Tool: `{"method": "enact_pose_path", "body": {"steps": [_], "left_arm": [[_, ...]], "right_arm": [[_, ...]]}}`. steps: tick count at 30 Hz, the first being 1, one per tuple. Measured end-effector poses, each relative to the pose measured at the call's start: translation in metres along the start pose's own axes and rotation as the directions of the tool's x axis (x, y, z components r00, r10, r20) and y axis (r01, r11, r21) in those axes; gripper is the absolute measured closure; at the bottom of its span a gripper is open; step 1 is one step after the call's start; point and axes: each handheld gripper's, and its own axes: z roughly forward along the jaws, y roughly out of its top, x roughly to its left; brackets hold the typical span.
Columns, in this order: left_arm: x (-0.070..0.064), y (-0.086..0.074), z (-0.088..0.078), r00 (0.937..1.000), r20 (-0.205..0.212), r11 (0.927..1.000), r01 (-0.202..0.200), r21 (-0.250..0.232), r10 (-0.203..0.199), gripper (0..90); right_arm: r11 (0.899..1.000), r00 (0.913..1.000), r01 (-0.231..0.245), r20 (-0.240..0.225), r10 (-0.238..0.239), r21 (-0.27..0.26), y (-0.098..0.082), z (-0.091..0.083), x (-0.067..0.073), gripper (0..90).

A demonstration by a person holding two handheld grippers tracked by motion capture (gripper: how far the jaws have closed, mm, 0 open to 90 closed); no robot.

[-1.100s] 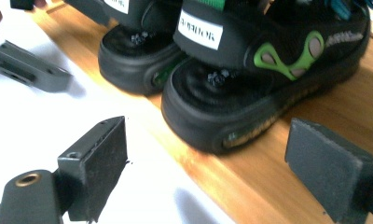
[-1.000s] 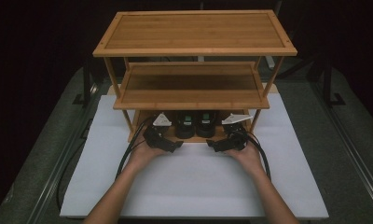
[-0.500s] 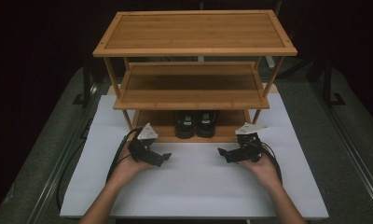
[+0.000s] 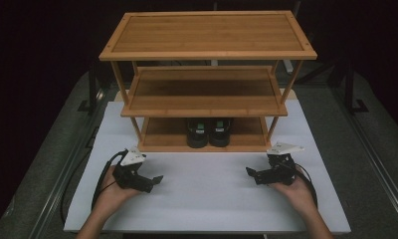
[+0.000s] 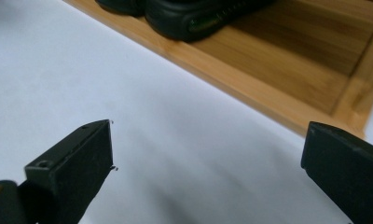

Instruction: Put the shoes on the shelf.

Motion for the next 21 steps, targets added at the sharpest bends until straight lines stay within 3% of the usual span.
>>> {"method": "enact_pose_path", "body": {"steps": [8, 11, 21], "left_arm": [[0.000, -0.021, -0.014, 0.9997, -0.025, 0.9994, 0.000, 0.035, 0.001, 2.1], [-0.001, -0.031, -0.021, 0.9995, -0.032, 0.9993, 0.008, 0.035, -0.007, 2.0], [-0.005, -0.064, -0.038, 0.9970, -0.073, 0.9981, 0.028, 0.054, -0.024, 2.1]], "right_arm": [[1.000, 0.9996, -0.016, 0.023, 0.016, 0.019, -0.023, -0.015, -0.003, 1.7], [0.999, 0.9992, -0.026, 0.030, 0.026, 0.021, -0.040, -0.027, -0.004, 1.7], [0.999, 0.9964, -0.030, 0.080, 0.026, 0.043, -0.062, -0.046, -0.010, 1.7]]}}
